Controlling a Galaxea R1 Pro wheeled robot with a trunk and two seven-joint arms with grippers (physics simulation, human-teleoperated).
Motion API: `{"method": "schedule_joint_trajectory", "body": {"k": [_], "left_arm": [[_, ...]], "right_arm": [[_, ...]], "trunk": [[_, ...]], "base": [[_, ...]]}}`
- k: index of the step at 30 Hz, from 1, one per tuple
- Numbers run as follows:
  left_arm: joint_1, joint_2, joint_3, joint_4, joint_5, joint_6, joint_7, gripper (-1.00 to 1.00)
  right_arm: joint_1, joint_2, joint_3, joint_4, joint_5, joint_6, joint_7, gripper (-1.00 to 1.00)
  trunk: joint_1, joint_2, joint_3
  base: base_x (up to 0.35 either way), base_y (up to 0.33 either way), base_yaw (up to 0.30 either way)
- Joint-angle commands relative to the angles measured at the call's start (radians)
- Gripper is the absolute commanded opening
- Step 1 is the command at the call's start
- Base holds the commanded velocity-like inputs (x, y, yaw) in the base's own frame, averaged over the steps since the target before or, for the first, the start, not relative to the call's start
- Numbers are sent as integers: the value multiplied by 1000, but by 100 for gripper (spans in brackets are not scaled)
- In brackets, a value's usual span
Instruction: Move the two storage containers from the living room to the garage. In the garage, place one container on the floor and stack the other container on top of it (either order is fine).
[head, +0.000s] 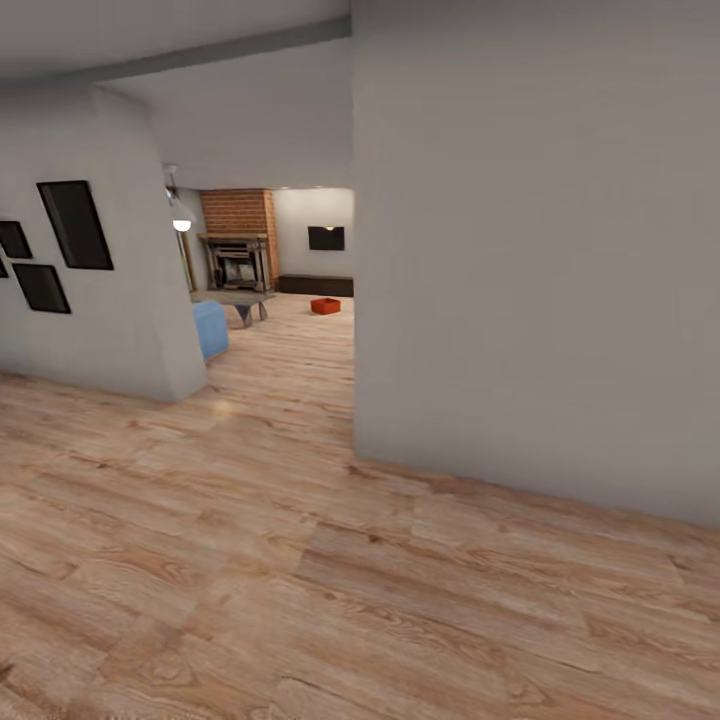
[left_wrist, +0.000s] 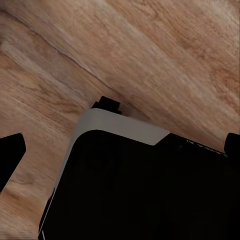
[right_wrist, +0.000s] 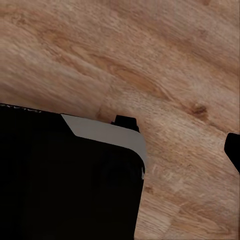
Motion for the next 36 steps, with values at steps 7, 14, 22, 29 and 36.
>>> {"method": "schedule_joint_trajectory", "body": {"k": [7,14,22,29,36], "left_arm": [[-1,1,-1,1,6,-2,3,100],[-1,1,-2,1,4,-2,2,100],[-1,1,-2,1,3,0,2,100],[-1,1,-2,1,3,0,2,100],[-1,1,-2,1,3,0,2,100]], "right_arm": [[-1,3,8,3,-9,-7,-2,100],[-1,-2,8,3,-14,-11,-2,100],[-1,3,8,3,-12,-7,-2,100],[-1,3,8,3,-11,-9,-2,100],[-1,2,8,3,-15,-15,-2,100]], "trunk": [[0,-1,-1],[0,-1,-1],[0,-1,-1],[0,-1,-1],[0,-1,-1]], "base": [[34,0,281],[252,0,244],[318,0,28],[322,0,0],[322,0,29]]}}
